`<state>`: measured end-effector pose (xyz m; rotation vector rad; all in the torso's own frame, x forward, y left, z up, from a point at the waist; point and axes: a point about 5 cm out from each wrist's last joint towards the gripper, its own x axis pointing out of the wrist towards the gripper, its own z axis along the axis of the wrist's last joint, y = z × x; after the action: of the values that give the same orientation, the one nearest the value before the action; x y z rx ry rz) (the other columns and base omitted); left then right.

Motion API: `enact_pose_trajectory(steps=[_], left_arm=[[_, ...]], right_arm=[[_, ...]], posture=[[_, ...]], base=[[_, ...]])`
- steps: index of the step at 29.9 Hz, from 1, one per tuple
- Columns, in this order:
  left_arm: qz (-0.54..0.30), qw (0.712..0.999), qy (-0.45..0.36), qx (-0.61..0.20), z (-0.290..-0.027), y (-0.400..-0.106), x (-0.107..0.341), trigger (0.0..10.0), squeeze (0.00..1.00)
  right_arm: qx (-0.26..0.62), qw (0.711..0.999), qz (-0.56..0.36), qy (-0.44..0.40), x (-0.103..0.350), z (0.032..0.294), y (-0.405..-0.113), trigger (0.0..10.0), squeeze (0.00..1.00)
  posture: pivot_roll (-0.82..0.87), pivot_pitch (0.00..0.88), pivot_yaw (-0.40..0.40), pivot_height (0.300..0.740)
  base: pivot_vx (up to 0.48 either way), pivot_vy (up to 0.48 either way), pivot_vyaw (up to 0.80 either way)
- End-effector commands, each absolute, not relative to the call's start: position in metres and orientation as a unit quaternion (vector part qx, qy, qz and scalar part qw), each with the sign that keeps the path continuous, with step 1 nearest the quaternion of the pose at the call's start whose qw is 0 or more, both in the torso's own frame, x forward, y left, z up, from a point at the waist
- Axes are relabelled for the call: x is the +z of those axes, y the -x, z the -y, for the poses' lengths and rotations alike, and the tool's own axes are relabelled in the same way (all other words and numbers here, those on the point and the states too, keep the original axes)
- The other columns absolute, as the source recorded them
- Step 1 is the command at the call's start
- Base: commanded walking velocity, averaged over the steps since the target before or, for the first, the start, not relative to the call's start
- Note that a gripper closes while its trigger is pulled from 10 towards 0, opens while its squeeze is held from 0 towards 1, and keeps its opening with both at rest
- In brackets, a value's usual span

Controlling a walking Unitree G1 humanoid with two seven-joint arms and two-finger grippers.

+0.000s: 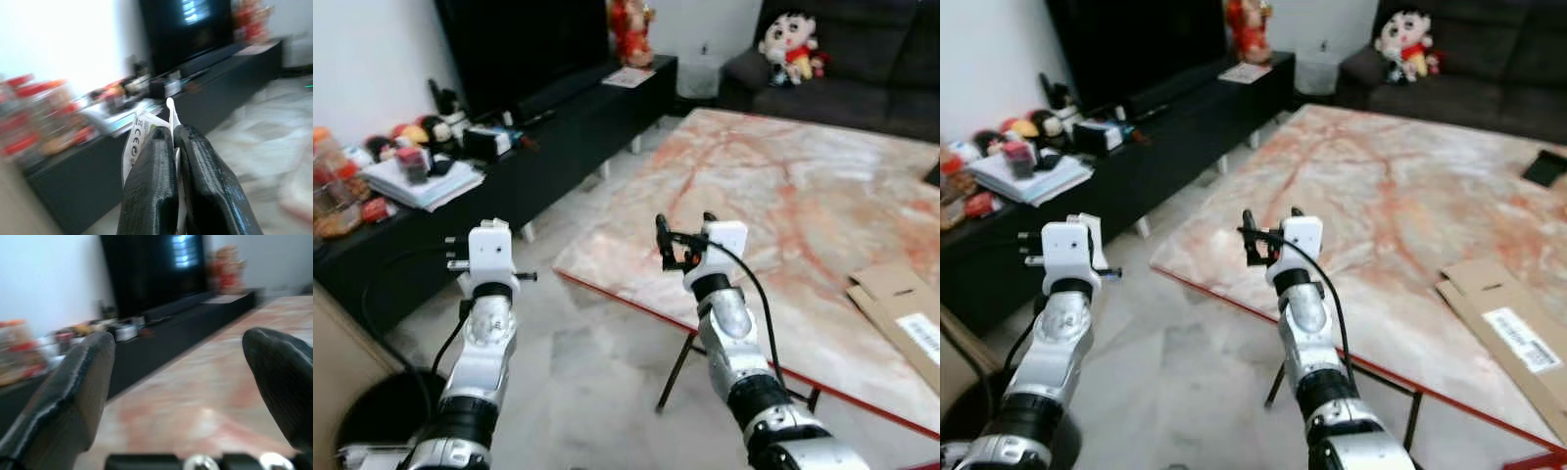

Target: Picking trash to rubbish bin

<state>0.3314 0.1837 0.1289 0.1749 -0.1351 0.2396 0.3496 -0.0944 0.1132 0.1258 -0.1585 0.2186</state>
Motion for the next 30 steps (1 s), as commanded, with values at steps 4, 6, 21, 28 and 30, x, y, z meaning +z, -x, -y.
enact_pose_trajectory(steps=[4, 6, 21, 28, 30], left_arm=[[0.074, 0.985, -0.09, 0.128, -0.1882, -0.3309, 0.1323, 10.0, 0.0], [0.073, 0.985, -0.089, 0.13, -0.189, -0.3303, 0.1316, 10.0, 0.0], [0.064, 0.986, -0.078, 0.131, -0.1891, -0.3277, 0.1279, 10.0, 0.0], [0.063, 0.988, -0.067, 0.127, -0.1882, -0.3278, 0.1269, 10.0, 0.0], [0.063, 0.988, -0.067, 0.126, -0.1882, -0.328, 0.127, 10.0, 0.0]], right_arm=[[0.12, 0.988, 0.08, -0.059, 0.1134, 0.0896, -0.3487, 10.0, 0.0], [0.121, 0.988, 0.08, -0.059, 0.1134, 0.0894, -0.3486, 10.0, 0.0], [0.132, 0.986, 0.077, -0.059, 0.1121, 0.0876, -0.3473, 10.0, 0.0], [0.141, 0.986, 0.075, -0.056, 0.1124, 0.0873, -0.3478, 10.0, 0.0], [0.142, 0.986, 0.074, -0.055, 0.1125, 0.0871, -0.3479, 10.0, 0.0]], posture=[[0.05, 0.0, 0.073, 0.74], [0.05, 0.0, 0.072, 0.74], [0.06, 0.0, 0.051, 0.74], [0.06, 0.0, 0.036, 0.74], [0.06, 0.0, 0.036, 0.74]], base=[[0.0, 0.0, 0.8], [0.0, 0.0, 0.8], [0.0, 0.0, 0.8], [0.0, 0.0, 0.8], [0.0, 0.0, 0.8]])
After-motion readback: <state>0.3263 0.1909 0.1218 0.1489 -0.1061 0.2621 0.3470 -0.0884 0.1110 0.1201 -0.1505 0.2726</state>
